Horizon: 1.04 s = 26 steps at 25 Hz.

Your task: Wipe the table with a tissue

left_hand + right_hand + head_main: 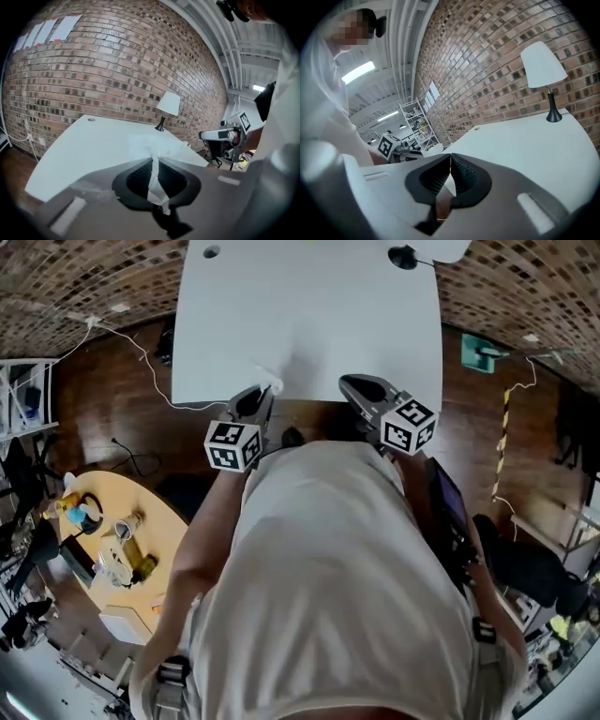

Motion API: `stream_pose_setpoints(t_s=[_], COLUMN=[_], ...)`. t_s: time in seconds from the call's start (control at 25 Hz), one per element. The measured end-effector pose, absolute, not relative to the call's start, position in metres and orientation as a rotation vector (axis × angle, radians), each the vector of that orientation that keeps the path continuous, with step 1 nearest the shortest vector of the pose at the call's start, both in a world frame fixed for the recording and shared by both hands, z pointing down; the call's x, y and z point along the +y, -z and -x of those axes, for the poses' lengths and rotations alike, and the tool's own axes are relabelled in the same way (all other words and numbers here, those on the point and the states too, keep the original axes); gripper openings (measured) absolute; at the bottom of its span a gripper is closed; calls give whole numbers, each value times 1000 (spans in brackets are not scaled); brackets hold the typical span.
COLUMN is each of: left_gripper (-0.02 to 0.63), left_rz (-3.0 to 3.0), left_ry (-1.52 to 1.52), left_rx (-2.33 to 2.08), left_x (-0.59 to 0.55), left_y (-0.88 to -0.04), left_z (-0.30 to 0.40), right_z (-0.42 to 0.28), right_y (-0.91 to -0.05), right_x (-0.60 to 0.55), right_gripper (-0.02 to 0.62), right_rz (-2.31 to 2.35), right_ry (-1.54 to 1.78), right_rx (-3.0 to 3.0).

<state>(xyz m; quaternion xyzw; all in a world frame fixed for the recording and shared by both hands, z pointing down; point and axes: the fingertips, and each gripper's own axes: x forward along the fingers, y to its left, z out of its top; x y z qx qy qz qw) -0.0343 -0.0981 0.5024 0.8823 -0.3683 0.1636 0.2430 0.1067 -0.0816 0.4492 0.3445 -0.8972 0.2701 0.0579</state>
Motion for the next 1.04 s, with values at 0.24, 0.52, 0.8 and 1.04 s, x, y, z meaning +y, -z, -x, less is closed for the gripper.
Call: stream_pose_setpoints(t_s=[0.24, 0.52, 0.8, 1.04], left_gripper=[32, 32, 32, 32], left_rz=[-2521, -2579, -2595, -2597], left_ry=[-364, -414, -439, -431], left_rx=[-952, -833, -735, -746], left_x=[-77, -52, -36, -36], left_y=[-478, -481, -494, -497], left_z=[34, 37, 34, 44], right_z=[-90, -77, -70, -70], right_y=[-434, -450, -461, -462], right_x=[-63, -40, -16, -16], right_gripper=[6, 6, 6, 6], right_rz=[-1058, -1125, -1206, -1247], right_ry=[-754, -805, -850, -850], right_rx=[-2776, -2733, -2717, -2683])
